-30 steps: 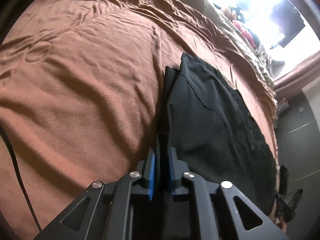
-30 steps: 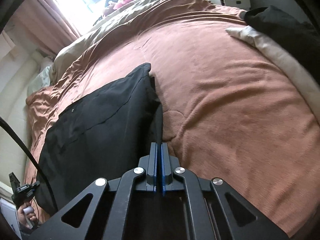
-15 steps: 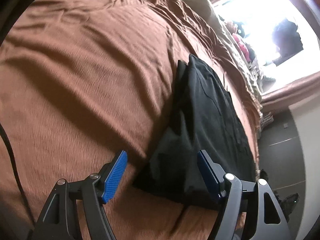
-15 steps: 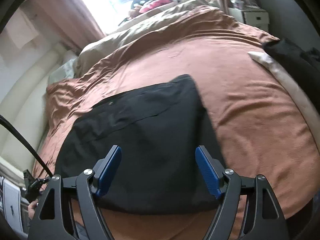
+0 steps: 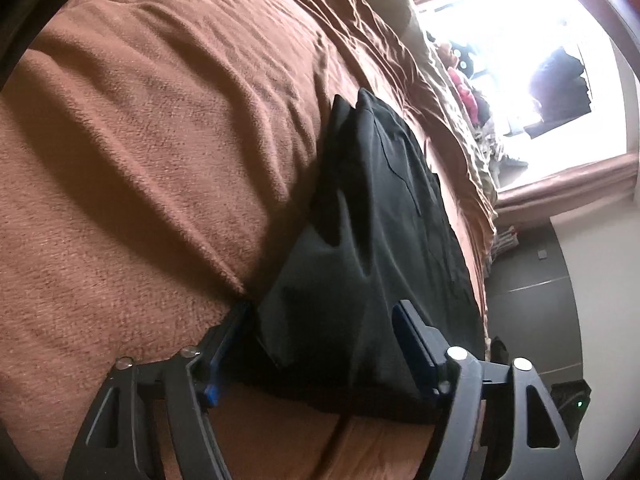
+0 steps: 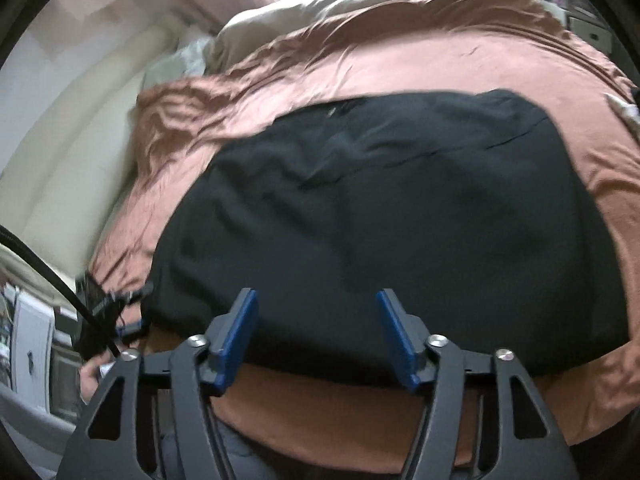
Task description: Fold large clothes
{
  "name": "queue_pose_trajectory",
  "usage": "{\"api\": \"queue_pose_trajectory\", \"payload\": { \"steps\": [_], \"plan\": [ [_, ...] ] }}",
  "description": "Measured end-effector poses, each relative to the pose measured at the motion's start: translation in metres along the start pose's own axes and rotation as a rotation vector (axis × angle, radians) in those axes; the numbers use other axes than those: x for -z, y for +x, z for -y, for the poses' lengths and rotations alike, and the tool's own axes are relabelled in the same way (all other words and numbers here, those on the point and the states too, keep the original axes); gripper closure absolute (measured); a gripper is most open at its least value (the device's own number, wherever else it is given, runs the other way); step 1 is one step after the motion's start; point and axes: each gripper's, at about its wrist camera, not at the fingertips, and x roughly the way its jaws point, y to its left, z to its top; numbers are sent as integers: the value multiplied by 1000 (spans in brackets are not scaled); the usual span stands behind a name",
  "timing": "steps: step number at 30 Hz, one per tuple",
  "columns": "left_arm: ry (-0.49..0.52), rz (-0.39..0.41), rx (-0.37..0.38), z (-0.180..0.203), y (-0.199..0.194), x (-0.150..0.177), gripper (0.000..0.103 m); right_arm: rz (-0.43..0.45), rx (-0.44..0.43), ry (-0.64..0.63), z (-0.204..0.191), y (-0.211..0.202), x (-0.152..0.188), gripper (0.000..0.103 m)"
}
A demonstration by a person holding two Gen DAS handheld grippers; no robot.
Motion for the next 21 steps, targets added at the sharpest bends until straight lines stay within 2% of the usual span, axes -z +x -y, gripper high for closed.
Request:
{"api": "queue_pose_trajectory", "payload": {
  "steps": [2,4,6,8,9,16,21],
  "plan": [
    [-14,-13,8,-3,0,-1,58,-34,16,-29,-9,13,-1,51],
    [-19,-10,23,-3,-4,-1,66,-70,37,-55,-19,27,1,52],
    [-19,-5,35,-1,-8,-1,73,-113,71,-70,-25,44,0,63],
    [-23,-3,42,1,-9,-1,75,-137,128,-95,-30,63,-1,65],
    [-25,-1,44,2,-9,-1,75,-125,222,-53,-29,73,-2,65],
    [-19,12,41,10,-11,-1,76,-139,310,-75,-32,126,-30,66],
    [-28,14,37,12,-9,-5,75,-111,378,-64,-34,149,-59,66]
  ]
}}
